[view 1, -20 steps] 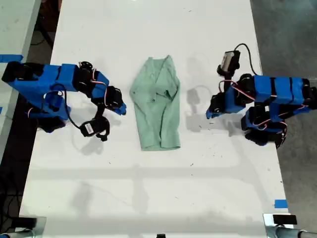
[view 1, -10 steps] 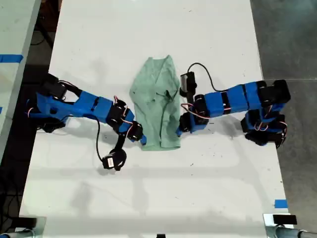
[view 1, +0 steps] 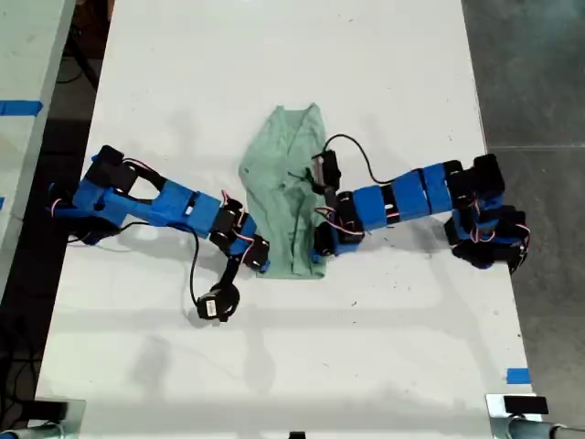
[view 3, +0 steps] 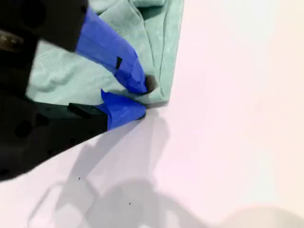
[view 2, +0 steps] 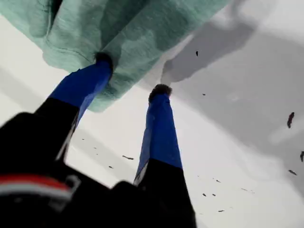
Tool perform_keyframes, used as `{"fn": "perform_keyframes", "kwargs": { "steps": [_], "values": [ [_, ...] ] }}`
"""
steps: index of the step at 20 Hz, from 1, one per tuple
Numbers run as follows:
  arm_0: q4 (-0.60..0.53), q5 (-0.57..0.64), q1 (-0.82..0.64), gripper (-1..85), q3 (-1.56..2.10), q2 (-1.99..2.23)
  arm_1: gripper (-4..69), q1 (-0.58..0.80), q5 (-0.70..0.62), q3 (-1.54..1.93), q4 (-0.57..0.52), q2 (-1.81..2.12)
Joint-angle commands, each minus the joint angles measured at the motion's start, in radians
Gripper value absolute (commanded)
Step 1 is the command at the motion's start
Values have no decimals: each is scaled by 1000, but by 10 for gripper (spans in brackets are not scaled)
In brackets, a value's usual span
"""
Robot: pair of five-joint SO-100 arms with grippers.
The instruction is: Fold t shirt
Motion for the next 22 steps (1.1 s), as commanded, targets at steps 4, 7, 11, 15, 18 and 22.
{"fn": "perform_keyframes", "kwargs": {
  "steps": [4, 7, 11, 15, 18, 22],
  "values": [
    [8, 9, 3, -2, -58, 3, 196, -41, -6, -100, -25, -49],
    [12, 9, 5, -2, -60, 3, -9, -43, -6, -107, -28, -78],
    [31, 3, 18, -2, -60, 17, -9, -71, 23, -109, -21, -95],
    [44, -52, 83, -2, -75, 51, -9, -114, 55, -173, 17, -112],
    [78, -89, 118, -2, -74, 189, -9, -141, 72, -308, 144, -60],
    [181, -48, 34, -2, -71, 357, -9, -75, -15, -282, 155, 123]
  ]
}}
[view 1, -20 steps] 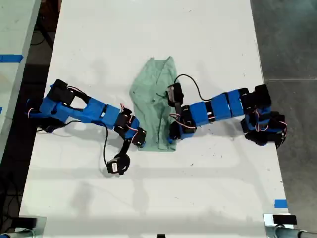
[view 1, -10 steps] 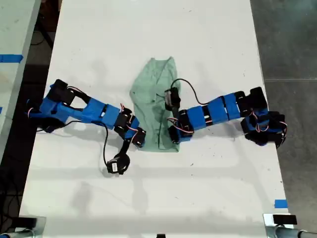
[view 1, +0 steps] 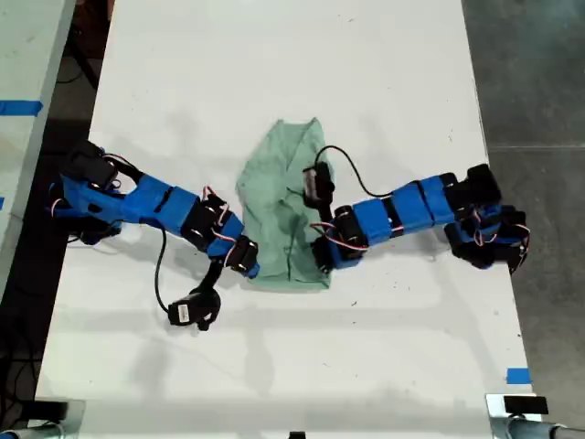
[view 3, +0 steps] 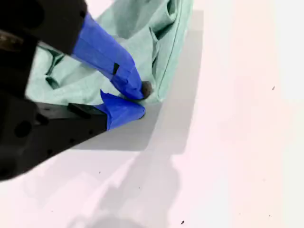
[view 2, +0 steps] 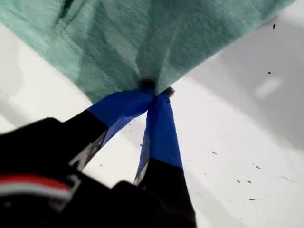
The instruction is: Fold t shirt
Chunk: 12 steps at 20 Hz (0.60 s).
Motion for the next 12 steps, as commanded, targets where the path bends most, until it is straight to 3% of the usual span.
{"fn": "perform_keyframes", "kwargs": {
  "steps": [1, 8, 12],
  "values": [
    [69, 41, -92, -2, -58, 144, -9, 77, -69, -15, 18, 186],
    [209, 227, -479, -2, -49, 253, -8, 407, -318, 26, -11, 360],
    [189, 305, -719, -2, -51, 166, -8, 637, -442, 112, -120, 336]
  ]
}}
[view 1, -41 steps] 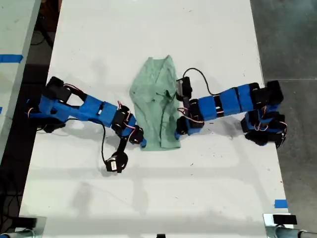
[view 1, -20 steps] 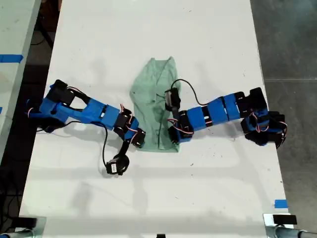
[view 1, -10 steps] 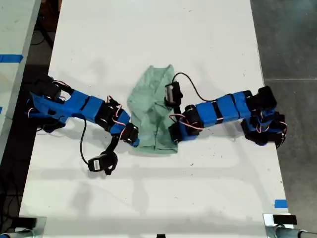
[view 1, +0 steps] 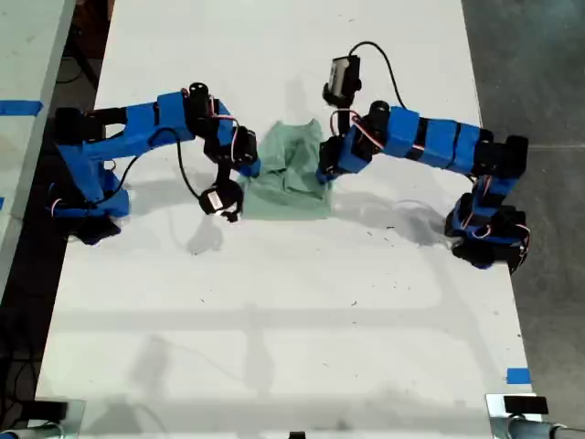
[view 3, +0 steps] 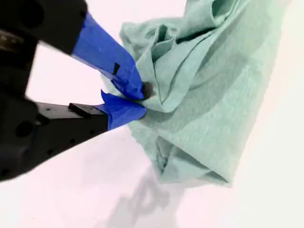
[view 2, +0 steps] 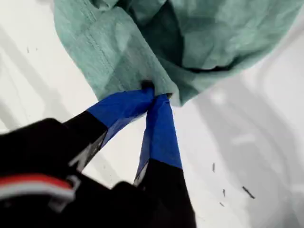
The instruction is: Fold t shirt
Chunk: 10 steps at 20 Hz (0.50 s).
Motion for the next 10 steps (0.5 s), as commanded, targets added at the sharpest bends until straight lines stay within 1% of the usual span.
{"fn": "perform_keyframes", "kwargs": {
  "steps": [1, 4, 5, 7, 10],
  "values": [
    [-29, 58, -156, -2, -51, -37, -8, 137, -78, 5, -87, 21],
    [-81, 110, -249, -2, -81, -160, -3, 232, -143, -12, -161, -89],
    [-81, 130, -270, -2, -130, -229, -3, 255, -158, -28, -183, -138],
    [-43, 167, -291, -2, -310, -405, -3, 293, -179, -66, -218, -249],
    [-58, 190, -322, -2, -354, -506, -3, 342, -201, -124, -232, -403]
  ]
}}
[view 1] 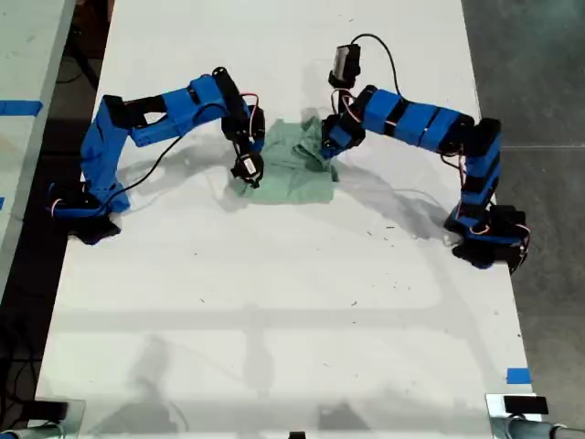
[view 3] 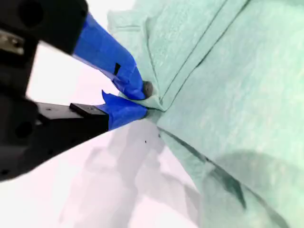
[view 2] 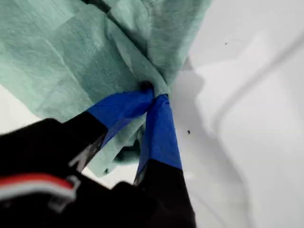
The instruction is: Fold t shirt
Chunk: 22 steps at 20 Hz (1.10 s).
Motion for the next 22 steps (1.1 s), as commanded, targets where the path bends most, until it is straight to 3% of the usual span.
{"fn": "perform_keyframes", "kwargs": {
  "steps": [1, 2, 3, 4, 5, 6, 10, 16, 19, 21, 22],
  "values": [
    [2, 26, -44, -2, -66, -20, -3, 55, -26, -72, -14, -64],
    [3, 29, -46, -2, -66, -23, -2, 63, -26, -72, -14, -83],
    [9, 31, -46, 51, -66, -15, 59, 64, -18, -72, -6, -86],
    [20, 34, -43, 176, -66, 3, 245, 60, -18, -74, 8, -80],
    [40, 35, -43, 263, -66, 23, 353, 55, -12, -81, 31, -67],
    [57, 44, -44, 277, -66, 46, 361, 52, -15, -83, 48, -46],
    [140, 49, -35, 198, -64, 209, 315, 41, -17, -91, 153, 126],
    [163, -21, 23, 140, 83, 670, 274, 67, 12, -97, 439, 541],
    [163, -78, 69, -2, 222, 954, 261, 43, 29, 66, 471, 871],
    [163, -126, 135, -2, 316, 1118, 168, 5, 58, 196, 479, 1098],
    [163, -149, 173, -2, 365, 1195, 64, -17, 80, 259, 479, 1204]
  ]
}}
